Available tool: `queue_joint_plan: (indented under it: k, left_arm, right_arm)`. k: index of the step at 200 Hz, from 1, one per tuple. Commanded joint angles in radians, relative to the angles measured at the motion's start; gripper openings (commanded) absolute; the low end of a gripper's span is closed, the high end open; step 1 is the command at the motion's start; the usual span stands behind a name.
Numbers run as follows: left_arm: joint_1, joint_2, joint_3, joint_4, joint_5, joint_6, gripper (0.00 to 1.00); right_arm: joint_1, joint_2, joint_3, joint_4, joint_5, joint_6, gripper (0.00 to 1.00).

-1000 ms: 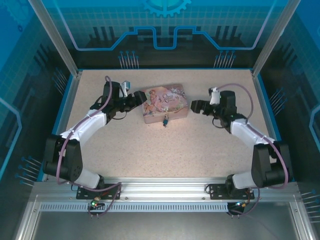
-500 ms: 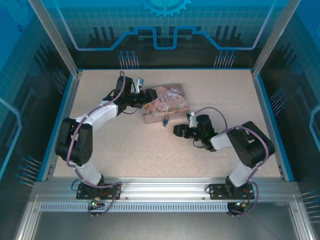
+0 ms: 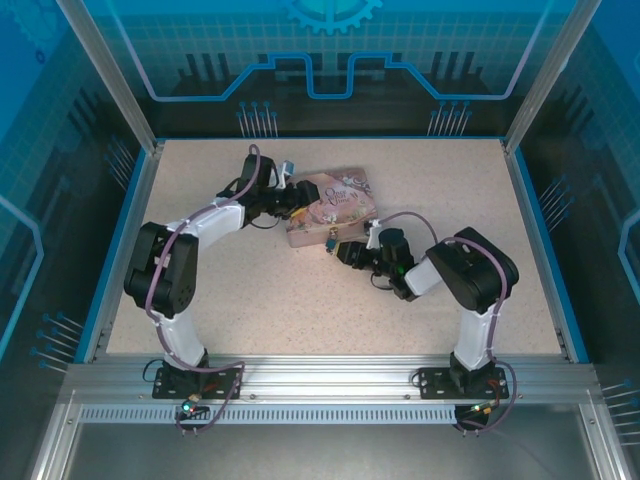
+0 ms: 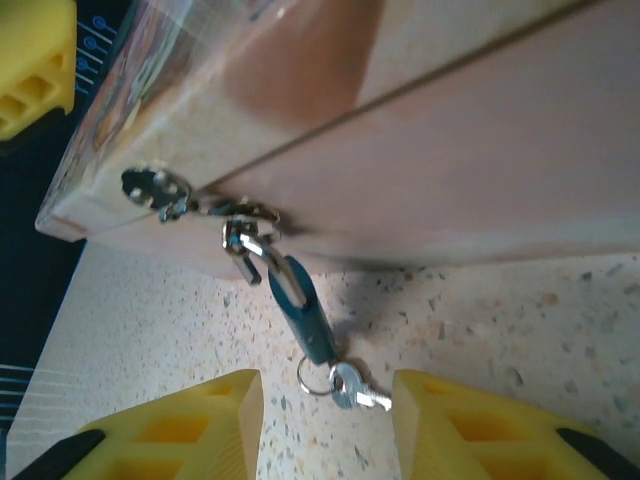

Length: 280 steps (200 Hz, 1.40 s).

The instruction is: Unlock a padlock with a key

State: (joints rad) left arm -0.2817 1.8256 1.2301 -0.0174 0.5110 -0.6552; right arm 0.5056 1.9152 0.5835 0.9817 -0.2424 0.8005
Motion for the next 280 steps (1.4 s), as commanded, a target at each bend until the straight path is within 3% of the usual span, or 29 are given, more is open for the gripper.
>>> queue_joint_plan:
  k: [1,157,219,280]
  left_arm:
    - [-0.008,0.020,0.034,0.001,0.008,-0.006,0.68]
    - [-0.013,0.041,0.032,0.012,-0.003,-0.038,0.66]
    - [-0.016,0.010,0.007,0.004,-0.021,-0.032,0.65]
    - [-0.019,0.000,-0.001,0.002,-0.029,-0.034,0.65]
  right_arm:
    - [0.013,0.046,0.017,-0.002,0.004,0.021,0.39]
    - [0.043,0.173,0.028,0.121,-0.013,0.085,0.36]
    - [0.050,0.200,0.034,0.170,-0.004,0.095,0.25]
    - [0.054,0.210,0.016,0.249,0.012,0.095,0.31]
